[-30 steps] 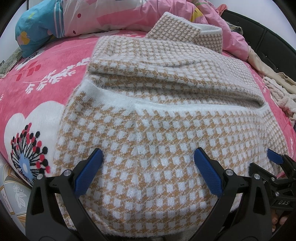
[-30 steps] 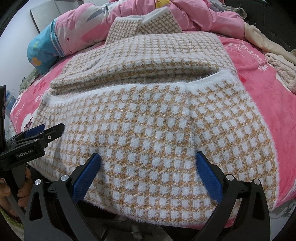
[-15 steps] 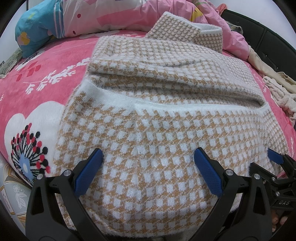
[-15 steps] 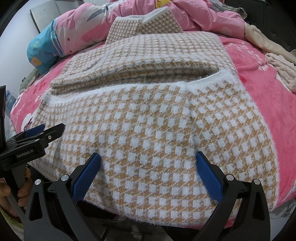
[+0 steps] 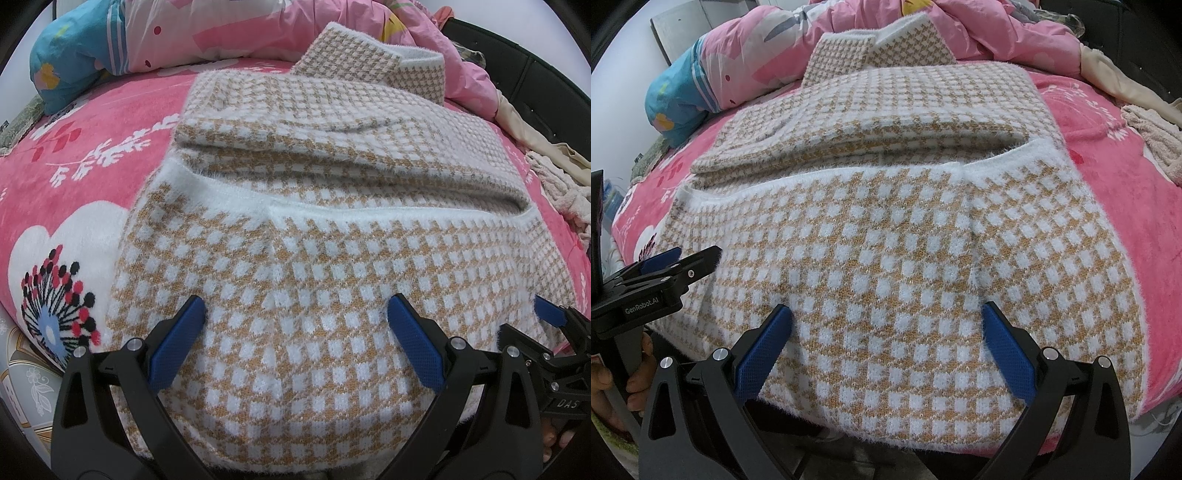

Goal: Fold large clothes

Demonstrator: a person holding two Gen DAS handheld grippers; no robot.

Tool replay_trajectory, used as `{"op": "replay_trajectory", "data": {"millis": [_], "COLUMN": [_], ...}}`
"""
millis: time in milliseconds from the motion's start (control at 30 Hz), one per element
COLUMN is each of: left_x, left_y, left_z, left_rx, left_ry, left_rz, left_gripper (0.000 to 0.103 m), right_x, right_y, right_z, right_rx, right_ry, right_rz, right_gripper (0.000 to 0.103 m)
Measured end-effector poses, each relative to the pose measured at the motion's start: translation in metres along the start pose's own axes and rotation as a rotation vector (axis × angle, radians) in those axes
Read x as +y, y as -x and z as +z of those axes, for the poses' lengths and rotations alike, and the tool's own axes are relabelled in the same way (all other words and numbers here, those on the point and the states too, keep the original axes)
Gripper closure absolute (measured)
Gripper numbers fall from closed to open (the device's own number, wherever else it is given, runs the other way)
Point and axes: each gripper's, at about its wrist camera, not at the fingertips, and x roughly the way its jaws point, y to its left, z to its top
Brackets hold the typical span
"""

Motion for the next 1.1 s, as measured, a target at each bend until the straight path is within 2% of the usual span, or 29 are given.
{"op": "replay_trajectory", "data": {"millis": [1100], "left_x": [0.002], "left_y": [0.0002], "left_z": [-0.0012], "left_rx": [-0.003], "left_ry": [0.003], "left_rz": [-0.001], "left_gripper": [0.008], "right_x": [0.0005], "right_y": [0.0002], "right_z": [0.0005], "right_rx": [0.001], "right_ry": [0.002], "right_rz": [0.003], "right_gripper": [0.005]}}
